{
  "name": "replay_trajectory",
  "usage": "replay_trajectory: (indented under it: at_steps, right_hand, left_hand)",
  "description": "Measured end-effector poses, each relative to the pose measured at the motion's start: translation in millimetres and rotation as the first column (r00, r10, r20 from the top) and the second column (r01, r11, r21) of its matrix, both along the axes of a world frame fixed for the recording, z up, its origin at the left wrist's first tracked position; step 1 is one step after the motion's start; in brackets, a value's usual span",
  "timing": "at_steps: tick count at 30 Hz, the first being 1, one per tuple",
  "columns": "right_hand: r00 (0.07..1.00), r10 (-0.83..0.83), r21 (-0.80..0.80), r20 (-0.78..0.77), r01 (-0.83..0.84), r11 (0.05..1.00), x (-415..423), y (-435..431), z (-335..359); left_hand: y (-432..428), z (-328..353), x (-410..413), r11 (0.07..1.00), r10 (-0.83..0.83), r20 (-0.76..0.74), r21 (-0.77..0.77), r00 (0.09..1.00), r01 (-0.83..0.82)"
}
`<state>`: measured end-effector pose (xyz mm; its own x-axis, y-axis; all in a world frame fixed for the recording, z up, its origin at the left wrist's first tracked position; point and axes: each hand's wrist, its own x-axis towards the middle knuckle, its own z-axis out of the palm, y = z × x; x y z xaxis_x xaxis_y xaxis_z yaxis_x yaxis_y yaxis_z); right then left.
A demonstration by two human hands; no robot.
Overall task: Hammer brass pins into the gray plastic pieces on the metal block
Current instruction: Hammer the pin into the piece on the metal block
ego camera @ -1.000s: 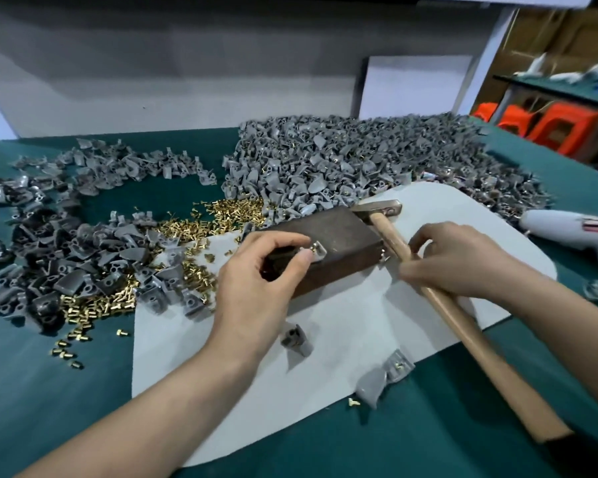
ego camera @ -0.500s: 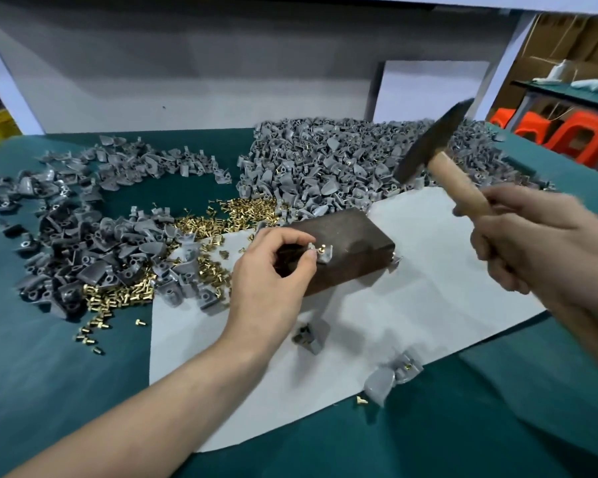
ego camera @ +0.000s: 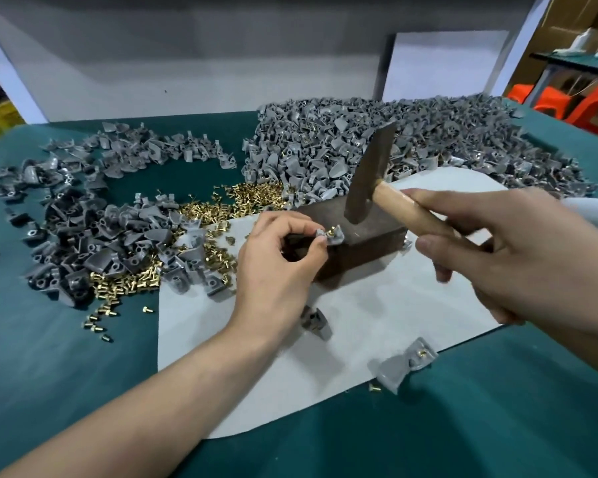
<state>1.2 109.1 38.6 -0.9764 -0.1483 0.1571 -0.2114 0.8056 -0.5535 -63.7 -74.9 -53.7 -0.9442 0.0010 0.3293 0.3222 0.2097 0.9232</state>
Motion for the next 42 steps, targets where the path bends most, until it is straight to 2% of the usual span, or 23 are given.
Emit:
replay_trajectory:
  at_steps: [5,9,12,17,21,23,25,27,31,33,35,36,39,41,42]
  right_hand:
    - [1.0,0.025,0.091,-0.009,-0.024,0.996,1.2,-7.4,-2.8]
    - [0.999,0.015,-0.03,-0.046,-0.017,0.999,-0.7,-10.2,5.8]
    - [0.996,0.016,-0.038,-0.091,-0.02,0.999,-0.7,-13.6,13.8]
    - [0.996,0.057,-0.082,0.069,-0.052,0.995,-4.0,-18.2,11.0]
    - [0.999,-0.015,-0.235,-0.039,0.005,0.972,-0.1,-13.2,17.3]
    - [0.997,-0.003,-0.158,-0.074,-0.009,0.987,0.3,-16.0,15.5]
    - [0.999,0.032,0.004,-0.011,-0.032,0.999,-1.1,-20.5,5.0]
    - [0.999,0.026,-0.018,0.039,-0.025,1.0,0.0,-20.2,4.2]
    - [0.994,-0.043,-0.111,-0.1,0.032,0.993,1.6,-13.3,21.3]
    - [0.997,-0.009,-0.001,-0.083,0.009,1.0,1.9,-18.0,12.8]
    - [0.999,0.025,0.066,0.02,-0.026,0.997,5.3,-20.1,1.2]
    - [0.999,0.034,0.049,0.018,-0.035,0.998,6.6,-19.1,3.3]
    - [0.992,0.003,-0.015,-0.128,-0.005,1.0,4.3,-15.2,17.8]
    - [0.991,0.002,0.056,-0.134,0.006,0.998,2.1,-19.4,16.1]
    - [0.996,0.022,0.103,-0.089,-0.012,0.995,3.0,-22.0,10.6]
  left_hand:
    - [0.4,0.2,-0.5,0.999,-0.014,0.017,0.035,1.0,0.014]
    - [1.1,0.9,0.1,0.998,-0.008,0.033,0.055,0.999,0.007]
    - [-0.4,0.3,1.3,0.998,-0.02,0.049,0.063,0.999,0.017]
    - [1.0,2.3,-0.2,0.997,-0.001,0.051,0.081,0.999,-0.003]
    - [0.1,1.6,1.3,0.991,-0.019,0.089,0.131,0.996,0.007]
    - [0.5,0.8,1.1,0.991,-0.009,0.092,0.134,0.996,-0.004]
    - [-0.2,1.2,0.3,0.996,0.013,0.055,0.091,0.998,-0.018]
    - [0.3,2.2,1.7,0.997,0.008,0.033,0.073,0.999,-0.01]
    - [0.8,1.3,1.8,0.992,-0.009,0.083,0.129,0.996,-0.002]
    - [-0.6,-0.1,-0.1,0.996,0.003,0.069,0.092,0.998,-0.009]
    - [-1.6,-0.1,0.3,0.998,-0.007,0.044,0.061,0.999,0.005]
    - [-1.3,-0.2,1.1,0.998,-0.012,0.039,0.065,0.999,0.01]
    - [0.5,0.2,1.1,0.996,-0.003,0.059,0.094,0.998,-0.003]
    - [1.0,-1.0,-0.5,0.997,0.007,0.065,0.081,0.998,-0.012]
    - [0.3,-1.5,-0.1,0.997,-0.001,0.068,0.079,0.998,-0.004]
